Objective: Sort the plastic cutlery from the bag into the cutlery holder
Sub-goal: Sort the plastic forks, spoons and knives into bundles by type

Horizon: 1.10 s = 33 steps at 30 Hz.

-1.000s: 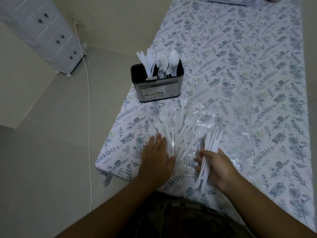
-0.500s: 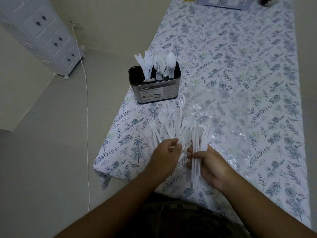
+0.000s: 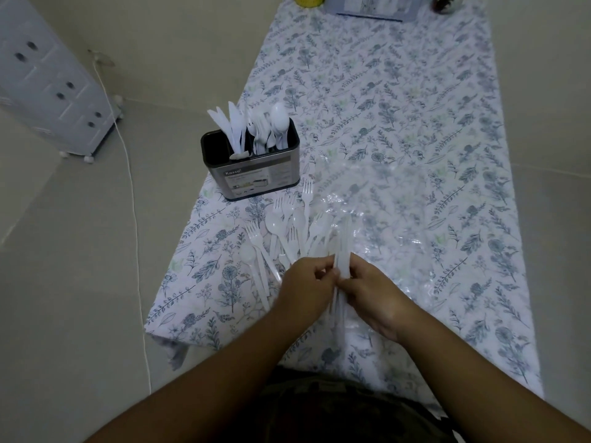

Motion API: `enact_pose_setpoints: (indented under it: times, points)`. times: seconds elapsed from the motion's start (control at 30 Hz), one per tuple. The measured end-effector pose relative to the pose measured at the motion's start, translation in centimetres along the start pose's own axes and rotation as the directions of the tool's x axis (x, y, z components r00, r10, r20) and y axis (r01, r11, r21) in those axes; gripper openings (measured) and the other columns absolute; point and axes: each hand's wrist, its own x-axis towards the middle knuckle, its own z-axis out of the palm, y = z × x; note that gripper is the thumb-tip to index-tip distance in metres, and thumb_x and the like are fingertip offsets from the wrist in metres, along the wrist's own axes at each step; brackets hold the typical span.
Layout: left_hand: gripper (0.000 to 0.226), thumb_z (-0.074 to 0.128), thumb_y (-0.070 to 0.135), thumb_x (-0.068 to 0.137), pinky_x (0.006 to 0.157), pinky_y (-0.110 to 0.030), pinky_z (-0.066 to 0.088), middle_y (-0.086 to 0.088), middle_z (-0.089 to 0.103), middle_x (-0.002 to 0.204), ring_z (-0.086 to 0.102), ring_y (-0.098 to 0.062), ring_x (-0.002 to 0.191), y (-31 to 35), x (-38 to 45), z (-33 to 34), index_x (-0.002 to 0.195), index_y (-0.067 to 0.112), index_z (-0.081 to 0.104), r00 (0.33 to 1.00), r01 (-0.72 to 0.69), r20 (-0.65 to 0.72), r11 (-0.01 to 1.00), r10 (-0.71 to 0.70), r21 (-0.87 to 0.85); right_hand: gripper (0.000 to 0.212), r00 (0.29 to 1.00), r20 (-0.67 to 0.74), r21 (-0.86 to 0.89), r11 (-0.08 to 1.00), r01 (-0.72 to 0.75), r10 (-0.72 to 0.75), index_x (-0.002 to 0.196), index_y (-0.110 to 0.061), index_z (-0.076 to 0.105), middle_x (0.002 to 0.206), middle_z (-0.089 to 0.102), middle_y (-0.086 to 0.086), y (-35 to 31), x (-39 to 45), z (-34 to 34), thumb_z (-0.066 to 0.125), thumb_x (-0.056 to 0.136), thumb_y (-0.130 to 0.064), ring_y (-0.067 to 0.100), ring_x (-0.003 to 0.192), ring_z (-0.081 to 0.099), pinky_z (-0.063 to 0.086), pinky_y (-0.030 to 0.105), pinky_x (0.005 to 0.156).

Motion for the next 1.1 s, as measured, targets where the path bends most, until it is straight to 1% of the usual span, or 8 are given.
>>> enact_pose_setpoints:
  times: [0.1, 0.2, 0.3, 0.47, 0.63, 0.77, 0.9, 1.1]
  points:
    - [0.028, 0.066, 0.022, 0.093, 0.090, -0.040, 0.059, 0.005, 0.076, 0.110, 0.072, -0.009, 0.098, -0.6, 0.4, 0.5, 0.120, 0.026, 0.072, 0.999, 0.053, -0.003, 0.993, -0.053, -0.110, 0.029, 0.997, -0.052, -0.167, 0.985, 0.053, -0.062, 0.121, -0.029, 0.071, 0.113, 0.077, -0.002, 0.5, -0.4, -1.2, 0.054, 0.104, -0.012, 0.016, 0.105, 0.072, 0.057, 0.026, 0.080]
    - [0.030, 0.070, 0.016, 0.092, 0.088, -0.042, 0.060, 0.007, 0.077, 0.106, 0.074, -0.013, 0.099, -0.2, 0.9, 0.7, 0.109, 0.041, 0.071, 0.998, 0.060, 0.039, 0.971, -0.053, -0.230, 0.027, 0.982, -0.128, -0.218, 0.970, 0.108, -0.138, 0.123, -0.025, 0.072, 0.111, 0.078, -0.003, 0.8, -0.6, -2.4, 0.057, 0.104, -0.014, 0.012, 0.102, 0.073, 0.059, 0.028, 0.087]
    - [0.027, 0.070, 0.010, 0.092, 0.087, -0.042, 0.061, 0.005, 0.078, 0.103, 0.075, -0.014, 0.095, 0.7, 1.4, 1.1, 0.108, 0.031, 0.074, 0.999, 0.019, 0.043, 0.961, -0.008, -0.275, 0.024, 0.960, -0.172, -0.300, 0.940, 0.161, -0.220, 0.121, -0.020, 0.074, 0.107, 0.078, -0.002, 0.5, -0.6, -3.4, 0.061, 0.102, -0.015, 0.011, 0.098, 0.074, 0.059, 0.025, 0.086]
    - [0.027, 0.069, 0.009, 0.093, 0.091, -0.037, 0.059, 0.007, 0.076, 0.109, 0.073, -0.011, 0.102, 2.3, 1.9, 1.5, 0.118, 0.019, 0.074, 0.991, -0.132, -0.011, 0.955, 0.134, -0.266, 0.030, 0.920, -0.221, -0.504, 0.846, 0.175, -0.322, 0.074, -0.043, 0.066, 0.066, 0.068, -0.027, -0.9, -0.3, -4.7, 0.069, 0.096, -0.024, -0.010, 0.067, 0.064, 0.043, 0.008, 0.061]
    - [0.030, 0.072, 0.006, 0.089, 0.083, -0.018, 0.055, 0.020, 0.075, 0.093, 0.071, -0.003, 0.095, 3.6, 2.3, 2.2, 0.101, 0.034, 0.072, 0.967, -0.254, -0.088, 0.942, 0.241, -0.218, 0.016, 0.844, -0.248, -0.588, 0.766, 0.259, -0.475, 0.089, -0.009, 0.072, 0.088, 0.069, 0.003, -0.8, -0.1, -5.4, 0.069, 0.096, -0.023, 0.017, 0.086, 0.066, 0.057, 0.033, 0.075]
    - [0.031, 0.073, 0.004, 0.088, 0.075, -0.012, 0.052, 0.016, 0.071, 0.087, 0.069, 0.002, 0.090, 2.0, 2.0, 3.6, 0.089, 0.034, 0.064, 0.974, -0.213, -0.116, 0.966, 0.197, -0.147, 0.019, 0.857, -0.164, -0.695, 0.674, 0.250, -0.488, 0.089, -0.002, 0.059, 0.088, 0.059, 0.009, 1.2, 0.2, -5.3, 0.066, 0.097, -0.018, 0.026, 0.083, 0.057, 0.054, 0.049, 0.075]
    - [0.018, 0.073, 0.005, 0.089, 0.077, -0.018, 0.057, 0.010, 0.070, 0.093, 0.069, -0.001, 0.095, 1.1, 1.7, 4.1, 0.096, 0.021, 0.067, 0.948, -0.296, -0.147, 0.951, 0.281, -0.093, 0.022, 0.847, -0.140, -0.717, 0.643, 0.271, -0.513, 0.089, -0.002, 0.056, 0.086, 0.056, 0.010, 1.8, 0.1, -5.7, 0.065, 0.097, -0.020, 0.027, 0.080, 0.055, 0.052, 0.049, 0.073]
    - [0.013, 0.072, 0.008, 0.091, 0.082, -0.025, 0.060, 0.002, 0.074, 0.098, 0.072, -0.012, 0.098, 1.9, 1.9, 3.6, 0.104, 0.006, 0.070, 0.915, -0.394, -0.148, 0.912, 0.376, -0.119, 0.024, 0.739, -0.144, -0.762, 0.550, 0.342, -0.658, 0.083, -0.001, 0.054, 0.079, 0.053, 0.006, 1.0, -0.1, -5.9, 0.066, 0.097, -0.017, 0.026, 0.070, 0.052, 0.052, 0.047, 0.063]
